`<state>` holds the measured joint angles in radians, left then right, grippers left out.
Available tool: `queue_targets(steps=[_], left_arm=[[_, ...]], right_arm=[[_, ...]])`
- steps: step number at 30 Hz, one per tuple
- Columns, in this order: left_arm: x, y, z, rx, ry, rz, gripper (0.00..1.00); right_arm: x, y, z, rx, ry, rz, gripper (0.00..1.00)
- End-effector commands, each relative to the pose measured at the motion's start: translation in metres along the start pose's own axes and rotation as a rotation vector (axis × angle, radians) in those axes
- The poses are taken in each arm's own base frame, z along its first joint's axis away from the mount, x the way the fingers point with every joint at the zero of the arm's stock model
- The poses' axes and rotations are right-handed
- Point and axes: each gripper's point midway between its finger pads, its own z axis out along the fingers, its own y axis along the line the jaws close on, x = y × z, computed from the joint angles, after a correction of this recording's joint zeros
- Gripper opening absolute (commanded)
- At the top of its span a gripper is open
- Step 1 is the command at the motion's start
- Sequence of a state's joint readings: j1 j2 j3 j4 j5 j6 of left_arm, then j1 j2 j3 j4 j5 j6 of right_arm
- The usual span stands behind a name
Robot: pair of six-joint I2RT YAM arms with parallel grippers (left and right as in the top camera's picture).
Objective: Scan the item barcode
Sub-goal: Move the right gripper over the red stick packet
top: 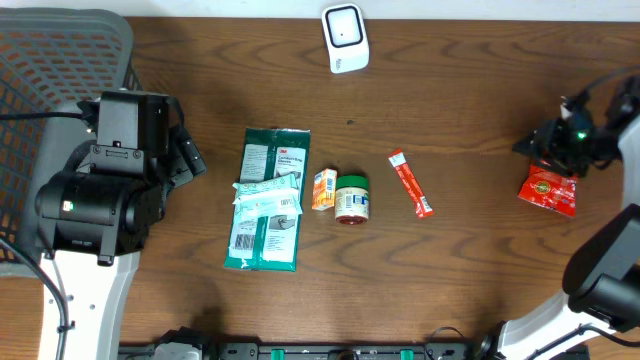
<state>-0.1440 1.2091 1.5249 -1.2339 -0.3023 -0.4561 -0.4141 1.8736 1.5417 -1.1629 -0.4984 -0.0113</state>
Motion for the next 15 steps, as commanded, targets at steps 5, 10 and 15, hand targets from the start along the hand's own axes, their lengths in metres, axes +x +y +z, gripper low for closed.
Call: queue_targets(steps=[5, 10, 15], left_arm=[[-0.002, 0.005, -0.001, -0.021, -0.011, -0.006, 0.95], [-0.003, 0.005, -0.001, -0.021, -0.012, -0.006, 0.95], [-0.002, 0.005, -0.001, -0.021, -0.011, -0.006, 0.95]], right_arm=[[0.022, 0.06, 0.036, 0.036, 0.079, -0.196, 0.33], [0.033, 0.095, 0.064, 0.157, 0.085, -0.391, 0.42], [0.049, 0.141, 0.096, 0.21, 0.053, -0.596, 0.44]])
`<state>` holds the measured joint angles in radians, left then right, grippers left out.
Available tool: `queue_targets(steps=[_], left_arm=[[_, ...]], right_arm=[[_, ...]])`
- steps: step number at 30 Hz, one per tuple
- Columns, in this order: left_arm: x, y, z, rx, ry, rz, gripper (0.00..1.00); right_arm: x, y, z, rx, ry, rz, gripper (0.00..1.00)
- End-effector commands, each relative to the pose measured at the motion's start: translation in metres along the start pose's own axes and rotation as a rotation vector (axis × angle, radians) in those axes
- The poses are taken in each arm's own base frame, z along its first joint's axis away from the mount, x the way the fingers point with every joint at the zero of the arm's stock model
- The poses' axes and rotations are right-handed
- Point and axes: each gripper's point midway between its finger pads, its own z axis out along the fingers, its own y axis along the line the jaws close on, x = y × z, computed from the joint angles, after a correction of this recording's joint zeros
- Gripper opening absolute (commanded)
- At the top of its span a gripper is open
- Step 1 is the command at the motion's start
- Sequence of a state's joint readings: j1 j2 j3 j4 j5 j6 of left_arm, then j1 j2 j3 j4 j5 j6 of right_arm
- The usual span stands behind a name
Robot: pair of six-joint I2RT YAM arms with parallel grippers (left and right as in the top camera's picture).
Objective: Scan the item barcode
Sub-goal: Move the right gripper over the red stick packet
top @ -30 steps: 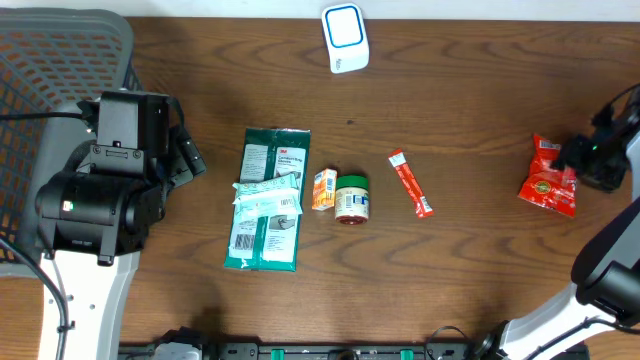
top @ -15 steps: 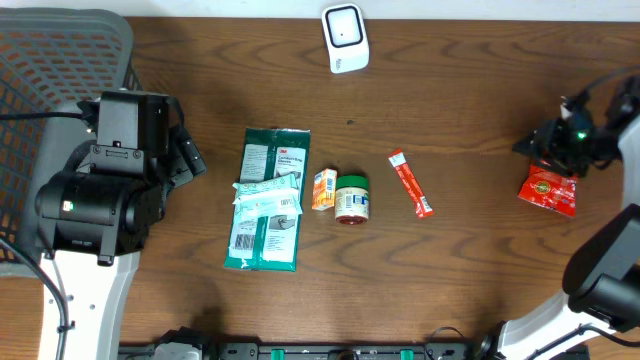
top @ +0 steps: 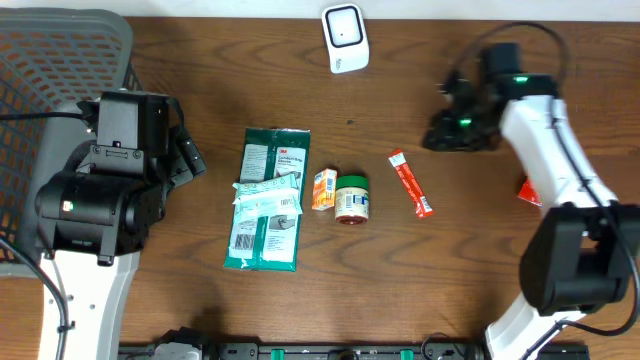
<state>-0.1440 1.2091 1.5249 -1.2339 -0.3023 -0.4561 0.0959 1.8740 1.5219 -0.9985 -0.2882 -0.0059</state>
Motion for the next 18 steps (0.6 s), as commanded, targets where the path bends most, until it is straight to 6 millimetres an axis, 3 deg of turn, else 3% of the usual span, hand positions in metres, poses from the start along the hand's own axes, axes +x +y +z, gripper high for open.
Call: queue_targets(steps=[1, 4, 7, 11, 18], left_arm=[[-0.002, 0.005, -0.001, -0.02, -0.011, -0.006, 0.95], [-0.002, 0.005, -0.001, -0.02, -0.011, -0.006, 0.95], [-0.003, 0.005, -0.001, -0.021, -0.012, -0.006, 0.95], [-0.003, 0.005, -0.001, -0.021, -0.012, -0.006, 0.95], [-0.002, 0.005, -0.001, -0.02, -0.011, -0.006, 0.95]], right_arm=[[0.002, 0.021, 0.015, 0.093, -0.002, -0.109, 0.45], [0.003, 0.041, 0.029, 0.142, -0.019, -0.195, 0.52], [0.007, 0.048, 0.041, 0.221, -0.031, -0.259, 0.66], [0.013, 0.042, 0.054, 0.352, -0.049, -0.312, 0.68], [0.035, 0.023, 0.08, 0.373, -0.035, -0.305, 0.71]])
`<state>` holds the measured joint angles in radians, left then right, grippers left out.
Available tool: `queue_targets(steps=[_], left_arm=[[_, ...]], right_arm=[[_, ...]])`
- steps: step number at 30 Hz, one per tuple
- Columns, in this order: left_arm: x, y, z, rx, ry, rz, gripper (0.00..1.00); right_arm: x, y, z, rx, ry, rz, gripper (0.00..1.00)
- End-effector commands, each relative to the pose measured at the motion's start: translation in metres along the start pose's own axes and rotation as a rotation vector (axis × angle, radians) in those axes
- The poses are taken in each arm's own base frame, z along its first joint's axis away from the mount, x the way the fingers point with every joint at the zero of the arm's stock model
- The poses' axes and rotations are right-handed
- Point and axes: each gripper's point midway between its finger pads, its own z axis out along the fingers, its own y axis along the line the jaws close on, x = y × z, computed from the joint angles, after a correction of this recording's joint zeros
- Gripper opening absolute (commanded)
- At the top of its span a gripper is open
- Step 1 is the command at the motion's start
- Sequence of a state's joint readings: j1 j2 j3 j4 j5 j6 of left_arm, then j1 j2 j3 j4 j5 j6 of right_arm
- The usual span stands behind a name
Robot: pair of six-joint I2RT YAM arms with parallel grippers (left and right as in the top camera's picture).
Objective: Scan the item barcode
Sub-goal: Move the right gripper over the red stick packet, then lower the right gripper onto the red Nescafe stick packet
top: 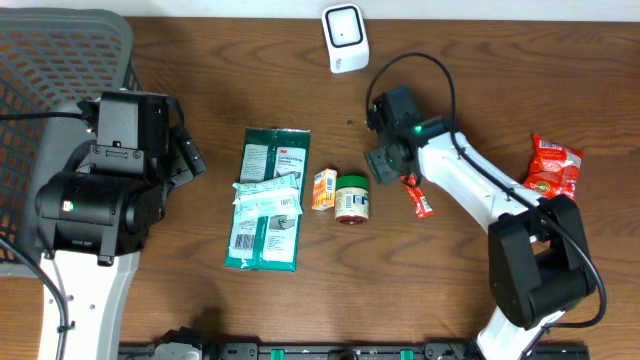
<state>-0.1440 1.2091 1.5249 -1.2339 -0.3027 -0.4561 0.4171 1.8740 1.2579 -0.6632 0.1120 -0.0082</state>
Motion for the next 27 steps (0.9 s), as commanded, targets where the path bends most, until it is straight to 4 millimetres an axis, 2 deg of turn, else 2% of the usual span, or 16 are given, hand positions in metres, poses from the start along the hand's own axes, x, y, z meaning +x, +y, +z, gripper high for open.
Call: queue_targets(steps=[1, 4, 10, 18, 21, 23, 24, 27], left_arm=[[-0.002, 0.005, -0.001, -0.02, -0.011, -0.006, 0.95], [-0.002, 0.005, -0.001, -0.02, -0.011, -0.006, 0.95], [-0.002, 0.005, -0.001, -0.02, -0.011, -0.006, 0.95], [-0.002, 0.005, -0.001, -0.02, -0.011, -0.006, 0.95], [-0.002, 0.005, -0.001, -0.021, -0.011, -0.006, 0.95], [-0.002, 0.005, -0.001, -0.02, -0.011, -0.006, 0.95], [-0.002, 0.005, -0.001, -0.02, -0.011, -0.006, 0.95], [-0.002, 0.005, -0.001, -0.02, -0.011, -0.006, 0.95]], right_arm=[[0.017, -0.013, 0.013, 0.056, 0.016, 0.015, 0.72], [0.026, -0.018, 0.024, 0.064, 0.01, 0.016, 0.75], [0.041, -0.043, 0.037, 0.101, 0.013, 0.061, 0.71], [0.063, -0.1, 0.039, 0.16, 0.055, 0.404, 0.7], [0.072, -0.109, 0.039, 0.145, 0.078, 0.454, 0.71], [0.071, -0.108, 0.038, 0.097, 0.074, 0.476, 0.74], [0.064, -0.103, 0.031, 0.034, 0.058, 0.49, 0.76], [0.05, -0.101, 0.011, 0.001, 0.025, 0.484, 0.77]])
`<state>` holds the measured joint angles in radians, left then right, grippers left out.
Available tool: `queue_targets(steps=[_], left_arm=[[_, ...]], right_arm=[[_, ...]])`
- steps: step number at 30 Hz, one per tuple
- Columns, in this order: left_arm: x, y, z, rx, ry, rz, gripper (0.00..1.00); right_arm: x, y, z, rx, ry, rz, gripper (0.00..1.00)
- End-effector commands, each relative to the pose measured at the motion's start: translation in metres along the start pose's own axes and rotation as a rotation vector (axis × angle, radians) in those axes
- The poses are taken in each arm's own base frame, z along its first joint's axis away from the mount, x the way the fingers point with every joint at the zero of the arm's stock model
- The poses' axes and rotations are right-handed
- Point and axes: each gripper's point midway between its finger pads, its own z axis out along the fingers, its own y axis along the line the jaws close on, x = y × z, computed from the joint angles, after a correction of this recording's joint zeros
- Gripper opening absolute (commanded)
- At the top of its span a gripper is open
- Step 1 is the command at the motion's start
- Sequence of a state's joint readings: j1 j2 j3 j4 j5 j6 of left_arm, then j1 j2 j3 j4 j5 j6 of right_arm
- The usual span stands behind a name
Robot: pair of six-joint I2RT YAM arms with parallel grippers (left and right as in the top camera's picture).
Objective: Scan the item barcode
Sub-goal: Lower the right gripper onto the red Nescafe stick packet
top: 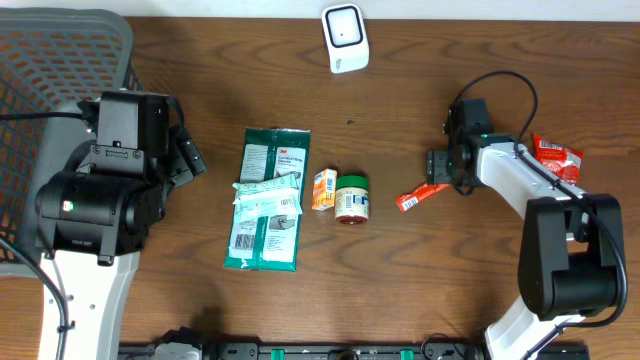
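Observation:
A white barcode scanner [345, 38] stands at the table's far edge. A red stick packet [412, 200] lies slanted right of centre, its right end under my right gripper [438, 178], which looks shut on that end. Left of the stick are a small jar with a green lid [352, 198], a small orange box [324, 188] and a green 3M packet [268, 200]. A red snack packet [556, 160] lies at the right, partly behind my right arm. My left gripper [192, 158] hangs left of the green packet, its jaws hard to read from above.
A grey mesh basket [50, 60] fills the far left corner, partly under my left arm. The right arm's cable loops above its wrist.
My right gripper has gone from the stick packet's upper end, near the jar, to a spot further right. The stick has turned with it and now slants the other way. The left arm is unchanged.
First my right gripper was at the far right by the red snack packet. Half a second on it was left of there, above the red stick. Then it sat over the stick's upper end. Now it is further right, and the stick has turned and shifted with it.

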<state>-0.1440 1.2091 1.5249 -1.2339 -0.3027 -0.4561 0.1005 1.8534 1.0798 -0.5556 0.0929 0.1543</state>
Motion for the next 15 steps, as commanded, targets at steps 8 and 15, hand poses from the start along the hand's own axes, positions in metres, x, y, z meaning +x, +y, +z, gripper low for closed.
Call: queue_targets(steps=[8, 15], left_arm=[[-0.002, 0.005, -0.001, -0.021, -0.011, -0.006, 0.95], [-0.002, 0.005, -0.001, -0.02, -0.011, -0.006, 0.95]], right_arm=[[-0.018, 0.011, -0.083, -0.1, -0.101, -0.035, 0.69], [0.047, 0.049, -0.078, -0.275, 0.127, -0.08, 0.01]])
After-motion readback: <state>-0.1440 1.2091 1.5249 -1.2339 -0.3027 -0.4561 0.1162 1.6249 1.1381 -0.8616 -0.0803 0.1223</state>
